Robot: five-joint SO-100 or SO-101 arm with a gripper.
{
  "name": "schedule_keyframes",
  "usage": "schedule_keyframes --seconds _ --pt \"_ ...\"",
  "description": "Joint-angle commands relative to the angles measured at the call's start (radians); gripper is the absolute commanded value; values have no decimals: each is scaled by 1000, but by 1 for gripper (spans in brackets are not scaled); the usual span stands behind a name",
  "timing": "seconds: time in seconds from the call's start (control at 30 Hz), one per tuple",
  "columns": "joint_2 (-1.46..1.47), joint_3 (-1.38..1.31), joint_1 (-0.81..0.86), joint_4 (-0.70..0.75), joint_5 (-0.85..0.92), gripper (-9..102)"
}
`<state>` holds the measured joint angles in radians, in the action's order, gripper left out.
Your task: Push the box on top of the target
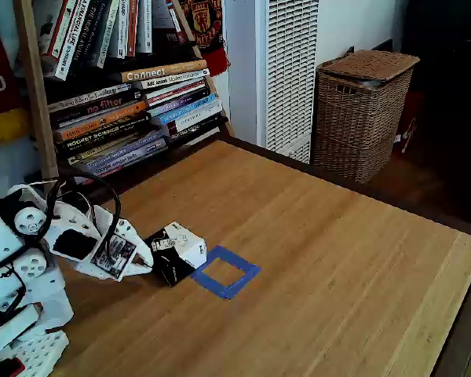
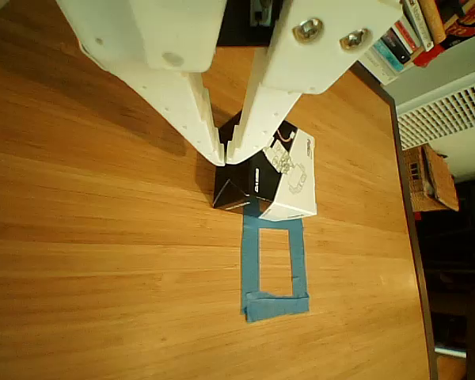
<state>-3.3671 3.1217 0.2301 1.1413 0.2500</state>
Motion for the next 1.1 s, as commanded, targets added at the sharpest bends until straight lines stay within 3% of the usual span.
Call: schedule_keyframes --seconds 0.0,0.33,0.63,1.07 --pt "-11 -28 25 11 11 0" --pt "31 -91 63 23 41 0" --pt "431 -390 106 -17 110 0" --pt "626 -569 107 -12 568 0"
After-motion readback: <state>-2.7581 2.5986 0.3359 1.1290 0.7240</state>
